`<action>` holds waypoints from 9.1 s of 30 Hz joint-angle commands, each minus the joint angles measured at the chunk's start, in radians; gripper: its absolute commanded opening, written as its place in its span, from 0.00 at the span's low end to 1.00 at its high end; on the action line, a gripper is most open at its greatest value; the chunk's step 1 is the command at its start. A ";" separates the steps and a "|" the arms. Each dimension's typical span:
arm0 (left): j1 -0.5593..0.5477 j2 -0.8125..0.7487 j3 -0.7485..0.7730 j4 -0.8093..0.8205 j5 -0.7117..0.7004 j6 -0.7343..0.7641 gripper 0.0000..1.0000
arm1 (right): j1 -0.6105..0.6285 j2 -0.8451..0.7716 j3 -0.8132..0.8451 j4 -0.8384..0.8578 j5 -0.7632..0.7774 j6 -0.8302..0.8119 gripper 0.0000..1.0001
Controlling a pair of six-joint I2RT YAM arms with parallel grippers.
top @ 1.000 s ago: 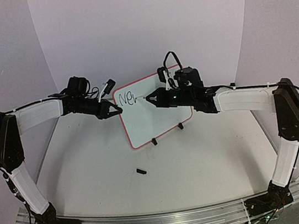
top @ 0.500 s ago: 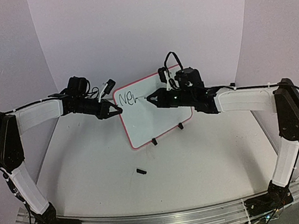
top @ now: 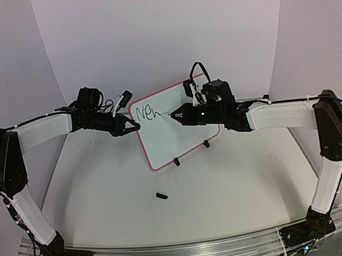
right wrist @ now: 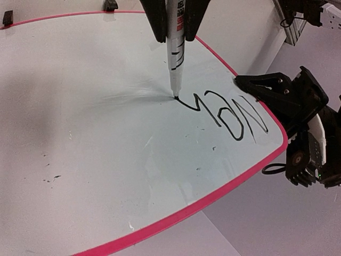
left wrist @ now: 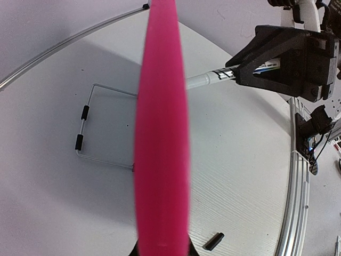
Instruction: Write a sentence on the whiteboard
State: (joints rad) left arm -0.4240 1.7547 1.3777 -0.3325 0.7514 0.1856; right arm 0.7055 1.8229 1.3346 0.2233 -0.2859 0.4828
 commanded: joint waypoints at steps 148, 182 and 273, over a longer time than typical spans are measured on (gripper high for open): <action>-0.044 0.012 0.017 -0.124 -0.029 0.043 0.00 | -0.105 -0.032 0.055 0.032 -0.081 -0.020 0.00; -0.045 0.006 0.015 -0.125 -0.032 0.045 0.00 | -0.096 -0.052 -0.014 0.123 -0.220 0.051 0.00; -0.047 0.006 0.017 -0.130 -0.041 0.052 0.00 | -0.165 -0.063 0.000 0.082 -0.193 0.045 0.00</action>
State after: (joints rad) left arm -0.4461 1.7477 1.3869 -0.3603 0.7219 0.2100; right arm 0.5499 1.8080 1.3125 0.2960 -0.5146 0.5460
